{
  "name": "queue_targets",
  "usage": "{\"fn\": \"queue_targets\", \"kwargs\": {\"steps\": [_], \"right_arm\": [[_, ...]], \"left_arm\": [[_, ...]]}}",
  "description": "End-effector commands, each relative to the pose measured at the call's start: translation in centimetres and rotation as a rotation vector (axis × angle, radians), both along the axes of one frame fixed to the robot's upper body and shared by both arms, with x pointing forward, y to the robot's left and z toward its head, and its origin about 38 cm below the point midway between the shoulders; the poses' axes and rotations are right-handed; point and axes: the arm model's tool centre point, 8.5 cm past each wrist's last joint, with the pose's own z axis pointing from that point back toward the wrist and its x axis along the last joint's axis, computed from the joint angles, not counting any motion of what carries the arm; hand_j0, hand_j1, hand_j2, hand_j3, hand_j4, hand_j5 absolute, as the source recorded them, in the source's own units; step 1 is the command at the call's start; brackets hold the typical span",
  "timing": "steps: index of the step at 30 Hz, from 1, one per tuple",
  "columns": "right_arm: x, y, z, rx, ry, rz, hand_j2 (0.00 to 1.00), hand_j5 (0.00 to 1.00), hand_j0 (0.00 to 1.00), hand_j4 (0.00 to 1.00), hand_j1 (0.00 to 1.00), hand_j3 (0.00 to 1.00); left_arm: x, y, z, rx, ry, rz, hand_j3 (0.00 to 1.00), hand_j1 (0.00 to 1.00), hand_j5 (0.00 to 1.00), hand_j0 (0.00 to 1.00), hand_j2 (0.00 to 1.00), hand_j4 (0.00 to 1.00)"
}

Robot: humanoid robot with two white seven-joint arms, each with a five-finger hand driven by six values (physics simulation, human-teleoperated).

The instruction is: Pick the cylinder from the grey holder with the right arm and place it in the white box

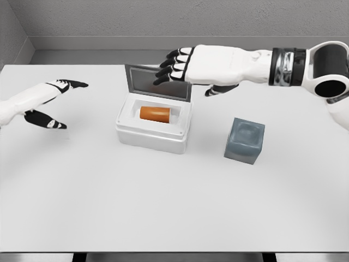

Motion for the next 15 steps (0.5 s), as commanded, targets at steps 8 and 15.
{"fn": "queue_targets", "kwargs": {"steps": [8,15], "right_arm": [[-2.0,-5.1,3.0,0.035,-0.048,-0.055,1.0,1.0,1.0,1.0,1.0,1.0],[-2.8,-11.5,1.1,-0.051,0.027,-0.194,1.0,1.0,1.0,1.0,1.0,1.0]], "left_arm": [[6.1,-7.2,-1.3,-0.469,0.117,0.033,0.99,0.99,0.99,0.99,0.99,0.99],[6.5,-12.7,-1.5,-0.569,0.212,-0.111,0.98,0.98,0.98,0.98,0.98,0.98]]}}
